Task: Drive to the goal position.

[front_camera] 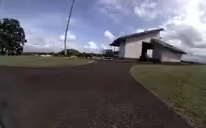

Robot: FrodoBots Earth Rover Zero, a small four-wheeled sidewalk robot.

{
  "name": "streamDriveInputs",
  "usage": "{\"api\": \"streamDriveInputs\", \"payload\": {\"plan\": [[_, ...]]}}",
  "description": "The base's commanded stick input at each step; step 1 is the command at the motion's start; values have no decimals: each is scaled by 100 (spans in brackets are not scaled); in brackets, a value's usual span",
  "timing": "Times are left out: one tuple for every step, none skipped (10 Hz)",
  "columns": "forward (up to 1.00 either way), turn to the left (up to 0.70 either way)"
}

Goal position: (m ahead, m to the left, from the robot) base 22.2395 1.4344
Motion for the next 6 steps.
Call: {"api": "streamDriveInputs", "payload": {"plan": [[85,0],[85,0],[85,0],[85,0],[85,0],[85,0]]}}
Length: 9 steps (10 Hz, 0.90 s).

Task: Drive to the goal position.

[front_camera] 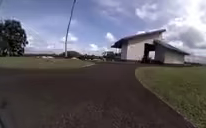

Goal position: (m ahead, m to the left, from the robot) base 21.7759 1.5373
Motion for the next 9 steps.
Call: {"api": "streamDriveInputs", "payload": {"plan": [[85,0],[85,0],[85,0],[85,0],[85,0],[85,0],[85,0],[85,0],[85,0]]}}
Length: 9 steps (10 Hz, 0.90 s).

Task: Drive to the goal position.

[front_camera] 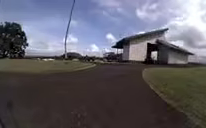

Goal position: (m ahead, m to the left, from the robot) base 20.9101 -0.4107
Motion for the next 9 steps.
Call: {"api": "streamDriveInputs", "payload": {"plan": [[85,0],[85,0],[85,0],[85,0],[85,0],[85,0],[85,0],[85,-2],[85,-15]]}}
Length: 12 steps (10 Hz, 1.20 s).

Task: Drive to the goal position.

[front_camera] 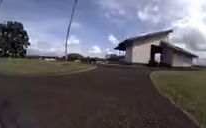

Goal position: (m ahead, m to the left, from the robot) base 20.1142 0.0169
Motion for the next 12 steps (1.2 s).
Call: {"api": "streamDriveInputs", "payload": {"plan": [[85,-31],[85,-34],[85,-7],[85,0],[85,0],[85,0],[85,0],[85,0],[85,0],[85,0],[85,-1],[85,-10]]}}
